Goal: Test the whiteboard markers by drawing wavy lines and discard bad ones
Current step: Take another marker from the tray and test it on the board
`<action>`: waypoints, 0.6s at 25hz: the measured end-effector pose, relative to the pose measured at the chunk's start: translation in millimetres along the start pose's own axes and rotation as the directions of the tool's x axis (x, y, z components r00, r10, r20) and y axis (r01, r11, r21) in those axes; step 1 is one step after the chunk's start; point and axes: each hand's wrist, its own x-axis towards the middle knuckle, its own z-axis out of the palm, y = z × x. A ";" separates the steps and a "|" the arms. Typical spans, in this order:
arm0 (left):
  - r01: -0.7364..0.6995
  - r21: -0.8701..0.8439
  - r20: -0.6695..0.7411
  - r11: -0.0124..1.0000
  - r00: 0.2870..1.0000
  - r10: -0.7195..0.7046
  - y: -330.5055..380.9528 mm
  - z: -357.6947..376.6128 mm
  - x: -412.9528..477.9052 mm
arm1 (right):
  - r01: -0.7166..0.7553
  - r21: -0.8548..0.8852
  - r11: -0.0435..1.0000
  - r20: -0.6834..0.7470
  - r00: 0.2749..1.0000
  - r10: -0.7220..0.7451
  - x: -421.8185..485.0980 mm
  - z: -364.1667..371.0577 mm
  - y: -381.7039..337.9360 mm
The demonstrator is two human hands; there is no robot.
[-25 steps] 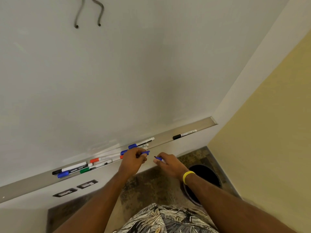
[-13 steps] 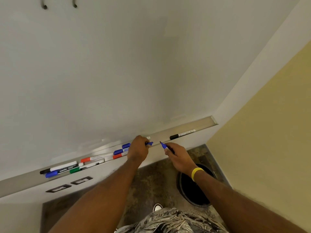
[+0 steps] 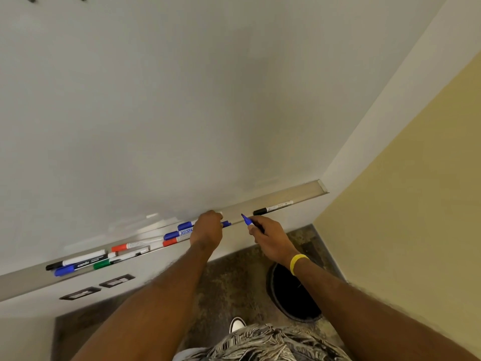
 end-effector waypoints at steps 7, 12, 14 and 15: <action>-0.227 0.061 -0.312 0.972 0.921 0.235 -10.9 -60.3 -35.6 | 0.124 0.173 0.977 -0.096 0.989 -0.109 -4.3 -6.0 -42.7; -0.383 0.260 -0.541 0.886 0.703 0.462 -10.0 -142.6 -49.0 | 0.359 0.247 0.900 -0.183 0.930 -0.320 -2.3 -7.6 -110.9; -0.406 0.333 -0.614 0.851 0.592 0.522 -11.1 -177.6 -54.3 | 0.465 0.283 0.839 -0.237 0.882 -0.408 -5.7 -10.0 -142.7; -0.405 0.369 -0.648 0.836 0.533 0.544 -12.0 -194.1 -57.1 | 0.509 0.300 0.807 -0.263 0.857 -0.443 -6.6 -11.7 -157.1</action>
